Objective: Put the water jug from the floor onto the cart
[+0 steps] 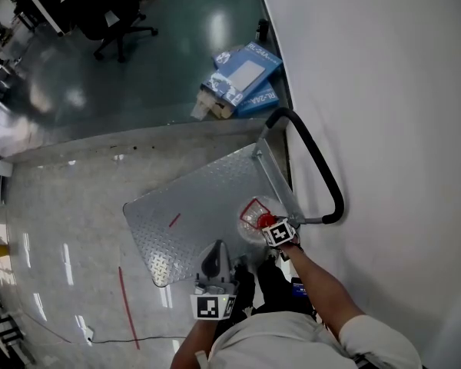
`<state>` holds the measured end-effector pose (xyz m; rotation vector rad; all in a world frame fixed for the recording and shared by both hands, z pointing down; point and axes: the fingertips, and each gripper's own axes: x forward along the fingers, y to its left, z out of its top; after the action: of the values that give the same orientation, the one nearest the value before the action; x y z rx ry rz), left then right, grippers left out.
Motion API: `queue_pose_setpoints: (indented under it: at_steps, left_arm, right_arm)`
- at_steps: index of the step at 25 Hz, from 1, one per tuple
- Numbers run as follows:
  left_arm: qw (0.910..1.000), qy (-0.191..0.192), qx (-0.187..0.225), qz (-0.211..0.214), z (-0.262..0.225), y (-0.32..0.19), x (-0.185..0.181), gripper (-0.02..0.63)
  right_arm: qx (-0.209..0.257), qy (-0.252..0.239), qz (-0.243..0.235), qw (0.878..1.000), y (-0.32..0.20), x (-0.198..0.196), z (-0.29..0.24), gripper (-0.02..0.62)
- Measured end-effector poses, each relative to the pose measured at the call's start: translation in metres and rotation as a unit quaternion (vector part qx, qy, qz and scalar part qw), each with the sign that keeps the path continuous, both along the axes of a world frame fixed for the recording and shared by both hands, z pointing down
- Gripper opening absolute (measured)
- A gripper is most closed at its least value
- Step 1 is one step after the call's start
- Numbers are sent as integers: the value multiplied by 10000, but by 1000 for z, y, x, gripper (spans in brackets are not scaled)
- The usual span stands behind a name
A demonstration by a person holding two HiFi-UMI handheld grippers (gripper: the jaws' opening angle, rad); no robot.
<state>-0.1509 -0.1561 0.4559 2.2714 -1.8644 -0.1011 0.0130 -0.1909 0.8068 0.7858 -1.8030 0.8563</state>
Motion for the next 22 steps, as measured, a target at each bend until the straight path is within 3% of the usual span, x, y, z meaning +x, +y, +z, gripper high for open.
queue_pose_setpoints:
  at_steps: [7, 11, 14, 15, 16, 17, 19, 22]
  left_arm:
    - [10000, -40, 82, -11, -2, 4, 6, 3]
    - [9999, -22, 158, -20, -7, 10, 7, 3]
    - [9998, 34, 207, -70, -10, 14, 8, 3]
    - [9997, 39, 226, -80, -13, 16, 8, 3]
    - [9996, 38, 259, -82, -18, 17, 9, 3]
    - [9995, 38, 309, -75, -24, 18, 9, 4]
    - [9990, 38, 445, -55, -38, 18, 12, 3]
    - [9980, 35, 633, -18, -54, 22, 18, 3]
  right_arm:
    - [-61, 80, -139, 9999, 9, 3, 4, 281]
    - [182, -114, -326, 9992, 2, -7, -14, 281]
    - [809, -414, -81, 9958, -12, -6, -63, 265]
    - [1277, -600, 96, 9899, -19, -5, -92, 173]
    - [1814, -806, 268, 9797, -26, -2, -125, 50]
    - [2351, -1014, 393, 9659, -30, 0, -160, 27]
    - [3333, -1411, 490, 9309, -30, 4, -228, 12]
    - [4556, -1999, 531, 8658, -11, 14, -314, 12]
